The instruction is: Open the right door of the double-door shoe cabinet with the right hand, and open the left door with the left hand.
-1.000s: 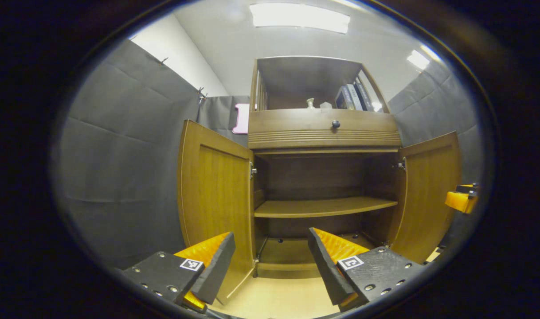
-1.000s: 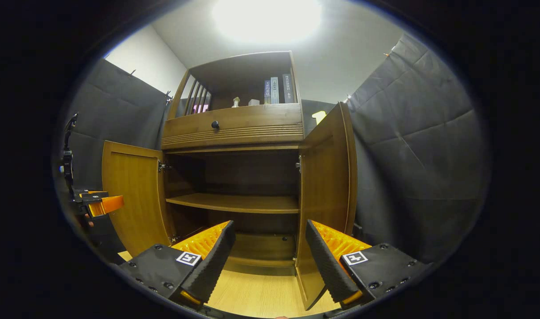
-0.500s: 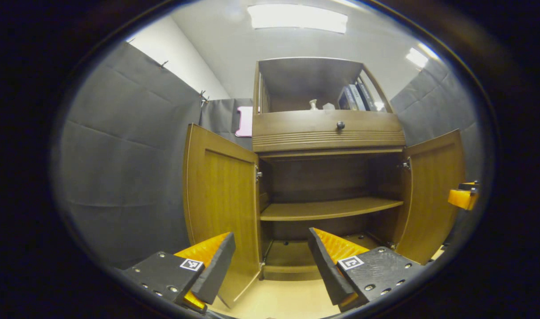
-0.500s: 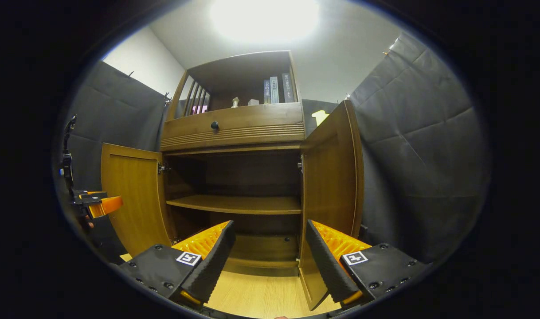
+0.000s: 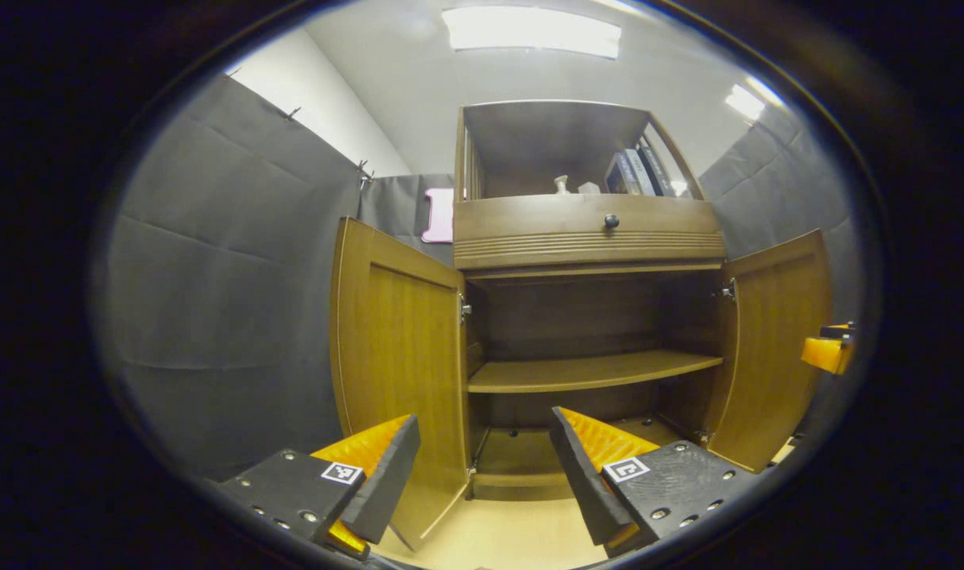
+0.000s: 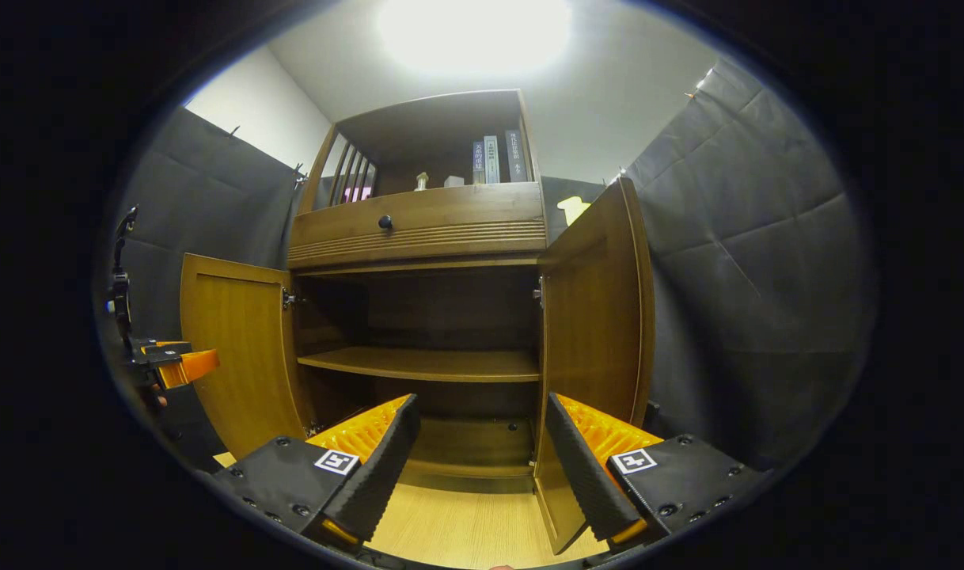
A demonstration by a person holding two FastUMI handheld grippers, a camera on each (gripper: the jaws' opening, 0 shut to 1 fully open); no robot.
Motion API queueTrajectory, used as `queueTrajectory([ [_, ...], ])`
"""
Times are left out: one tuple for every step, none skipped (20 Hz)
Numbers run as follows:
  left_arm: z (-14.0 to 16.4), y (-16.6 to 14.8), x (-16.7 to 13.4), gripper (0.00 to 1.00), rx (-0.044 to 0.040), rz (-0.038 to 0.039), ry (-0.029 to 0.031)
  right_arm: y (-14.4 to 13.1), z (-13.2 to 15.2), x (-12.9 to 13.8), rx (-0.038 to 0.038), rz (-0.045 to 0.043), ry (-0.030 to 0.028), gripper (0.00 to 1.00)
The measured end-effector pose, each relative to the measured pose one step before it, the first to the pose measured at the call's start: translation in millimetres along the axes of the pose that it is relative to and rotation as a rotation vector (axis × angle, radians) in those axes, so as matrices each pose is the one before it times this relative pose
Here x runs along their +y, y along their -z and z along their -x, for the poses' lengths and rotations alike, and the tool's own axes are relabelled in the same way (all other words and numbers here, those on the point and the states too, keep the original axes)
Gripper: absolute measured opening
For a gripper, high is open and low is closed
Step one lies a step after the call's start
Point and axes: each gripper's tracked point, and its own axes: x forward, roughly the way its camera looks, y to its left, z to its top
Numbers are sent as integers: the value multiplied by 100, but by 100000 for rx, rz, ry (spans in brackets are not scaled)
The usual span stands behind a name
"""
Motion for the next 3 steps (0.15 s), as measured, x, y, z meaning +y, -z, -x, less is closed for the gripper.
queueTrajectory([
  [-106,-28,-9,95,-29,-224,-28,66,-64,-8,35,71,30,100],
  [-2,-125,-34,95,-284,-252,83,-36,39,-21,7,-10,70,100],
  [25,-119,28,95,-287,-224,67,-1,-23,-17,-88,-124,66,96],
])
